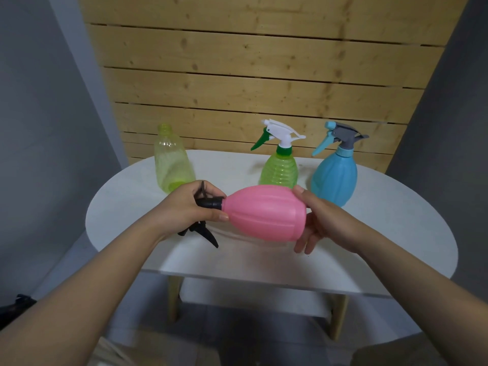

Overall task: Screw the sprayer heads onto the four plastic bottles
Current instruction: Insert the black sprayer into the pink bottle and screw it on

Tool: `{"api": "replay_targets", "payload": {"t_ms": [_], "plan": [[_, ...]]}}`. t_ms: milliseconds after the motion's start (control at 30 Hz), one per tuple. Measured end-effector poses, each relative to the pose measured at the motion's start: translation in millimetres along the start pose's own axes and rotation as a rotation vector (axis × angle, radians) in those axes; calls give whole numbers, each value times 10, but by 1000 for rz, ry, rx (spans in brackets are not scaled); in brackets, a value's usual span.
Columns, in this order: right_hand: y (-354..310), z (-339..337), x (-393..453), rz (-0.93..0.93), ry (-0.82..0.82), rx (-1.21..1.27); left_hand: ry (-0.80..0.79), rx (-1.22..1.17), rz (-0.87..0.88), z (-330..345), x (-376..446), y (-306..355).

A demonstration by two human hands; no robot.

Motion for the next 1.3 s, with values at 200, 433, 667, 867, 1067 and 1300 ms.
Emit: {"api": "replay_targets", "payload": {"t_ms": [200, 433, 667, 867, 1067, 1300], "plan": [[-50, 35, 25, -72, -94, 228, -24, -10, -57, 4, 11, -61], [-122, -48, -23, -120, 46, 31, 4, -44, -28, -18, 5, -26], [-104, -36, 10, -143, 29, 63, 1, -37, -53, 5, 30, -67], [-119, -55, 28, -116, 48, 183, 12, -51, 41, -4, 18, 49], [-87, -21, 36, -44, -21, 254, 7, -31, 110, -17, 14, 108], [-113, -50, 4, -38, -17, 445, -14, -263, 91, -7, 59, 124]]}}
Point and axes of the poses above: each hand's wrist, its own x-axis towards the middle knuckle, its own z-axis out of the palm, y = z × x, the point moved 7 cm from there along x, towards the middle knuckle, and after that the axes turned 1 degree about z, right-handed, at the moved point
